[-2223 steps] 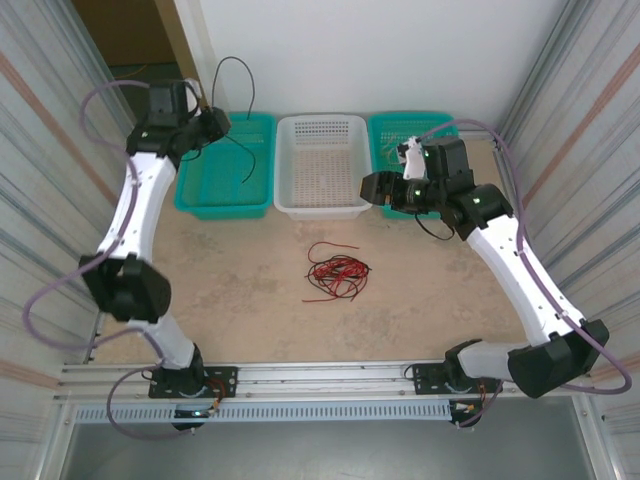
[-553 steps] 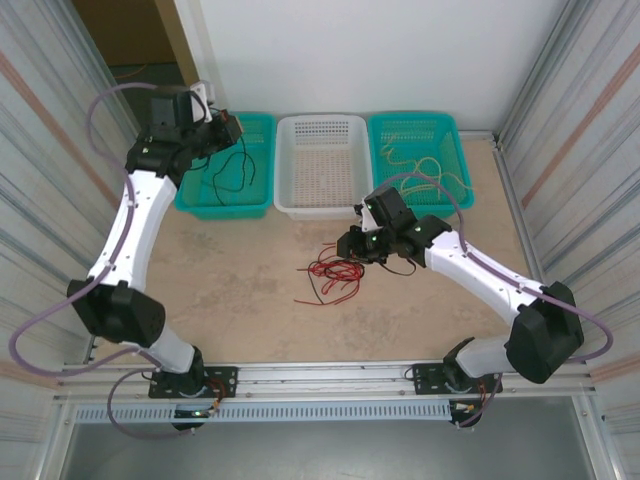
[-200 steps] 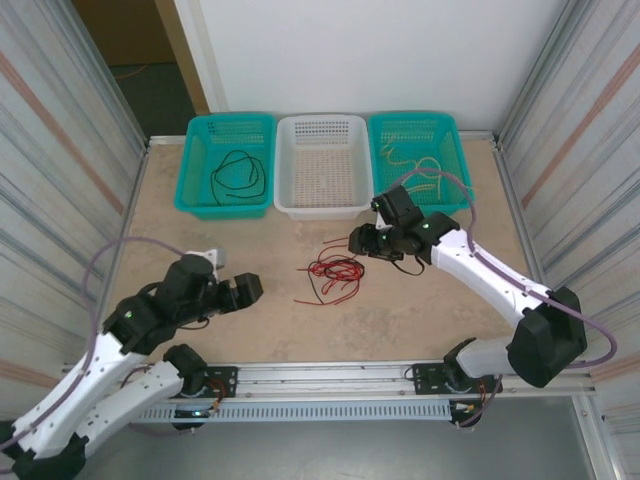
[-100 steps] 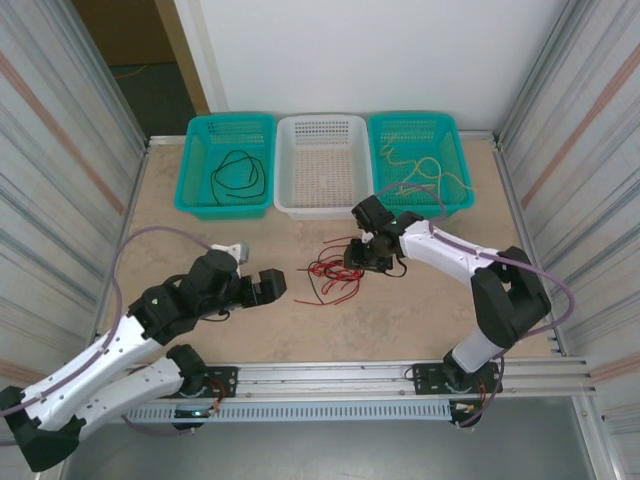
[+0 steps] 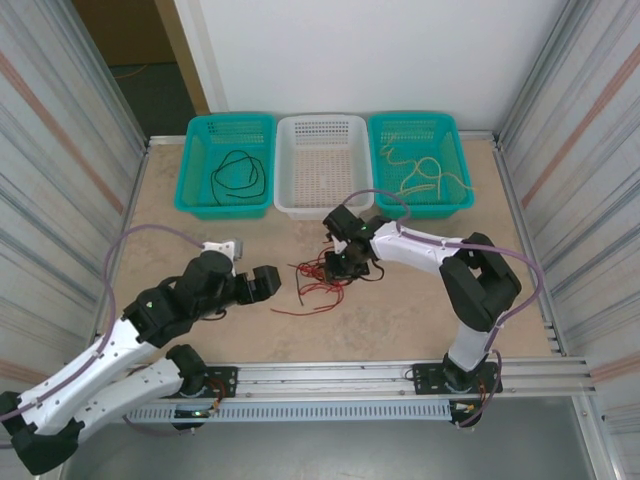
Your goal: Untangle the cables
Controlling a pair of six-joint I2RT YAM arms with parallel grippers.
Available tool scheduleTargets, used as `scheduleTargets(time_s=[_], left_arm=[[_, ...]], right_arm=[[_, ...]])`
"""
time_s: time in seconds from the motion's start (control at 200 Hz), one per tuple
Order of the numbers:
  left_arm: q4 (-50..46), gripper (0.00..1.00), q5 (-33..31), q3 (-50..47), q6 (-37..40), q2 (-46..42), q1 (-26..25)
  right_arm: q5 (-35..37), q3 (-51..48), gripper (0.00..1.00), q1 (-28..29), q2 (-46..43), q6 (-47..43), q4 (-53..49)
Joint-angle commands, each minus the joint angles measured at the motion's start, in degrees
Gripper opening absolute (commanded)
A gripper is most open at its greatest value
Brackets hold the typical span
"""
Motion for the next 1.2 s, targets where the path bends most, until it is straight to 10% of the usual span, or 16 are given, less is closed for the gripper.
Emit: scheduleTargets(time_s=[0.0,0.506,0.967,1.192], left_arm=[[0.04,0.93,-1.73,2.01,1.32,1.24,0.15],[-3.57,0.87,-0.33,4.91,2.43,-0.1,4.12],[-5.11,0.85,0.48,4.54,1.9,-2.09,5.48],[-5.93,0.84,0.36,6.22,2.79,-2.07,6.05]], right_arm=[[-2.84,4.06,0.25,2.28,-1.53,-3.32,-2.49],[10.82,1.48,0.54,-11.81,-3.82,-8.01,0.01],[12.1,0.71,0.41,-13.62,6.29,-8.73,10.4],[14.7,0.08,0.12,-13.24,6.06,-9.46,9.83]])
